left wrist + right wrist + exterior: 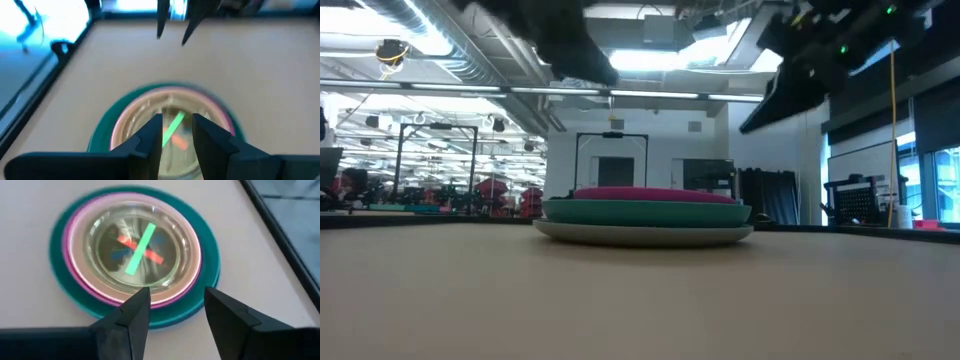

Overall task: Stack plastic plates
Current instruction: Return to Home Position

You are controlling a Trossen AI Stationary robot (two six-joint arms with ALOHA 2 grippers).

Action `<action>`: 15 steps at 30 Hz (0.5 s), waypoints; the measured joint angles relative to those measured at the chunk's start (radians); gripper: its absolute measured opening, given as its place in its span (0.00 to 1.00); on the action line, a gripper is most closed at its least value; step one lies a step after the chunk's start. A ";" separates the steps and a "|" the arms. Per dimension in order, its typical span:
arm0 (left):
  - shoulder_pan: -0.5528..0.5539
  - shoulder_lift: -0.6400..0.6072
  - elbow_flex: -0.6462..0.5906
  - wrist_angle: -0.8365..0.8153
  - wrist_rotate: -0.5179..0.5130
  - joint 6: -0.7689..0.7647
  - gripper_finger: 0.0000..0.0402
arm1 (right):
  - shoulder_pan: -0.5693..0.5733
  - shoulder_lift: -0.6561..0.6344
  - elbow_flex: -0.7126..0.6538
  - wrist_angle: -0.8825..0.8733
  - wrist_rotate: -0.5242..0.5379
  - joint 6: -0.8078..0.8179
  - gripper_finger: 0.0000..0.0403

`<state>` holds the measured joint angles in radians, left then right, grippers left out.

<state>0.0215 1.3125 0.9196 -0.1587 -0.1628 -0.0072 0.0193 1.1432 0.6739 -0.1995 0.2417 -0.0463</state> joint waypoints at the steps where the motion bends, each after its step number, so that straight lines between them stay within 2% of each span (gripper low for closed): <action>1: -0.007 -0.046 -0.060 0.067 0.000 -0.008 0.24 | 0.000 -0.019 0.000 0.009 0.001 0.001 0.44; 5: -0.042 -0.201 -0.263 0.287 0.043 -0.056 0.24 | 0.000 -0.097 0.000 0.007 -0.015 0.015 0.39; 9: -0.084 -0.295 -0.401 0.380 0.068 -0.092 0.24 | 0.000 -0.157 -0.001 -0.008 -0.054 0.039 0.26; 15: -0.140 -0.374 -0.517 0.431 -0.044 -0.090 0.24 | 0.000 -0.251 0.001 -0.039 -0.133 0.054 0.05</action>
<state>-0.1183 0.9387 0.4023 0.2721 -0.2070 -0.0967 0.0193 0.8924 0.6744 -0.2383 0.1087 0.0079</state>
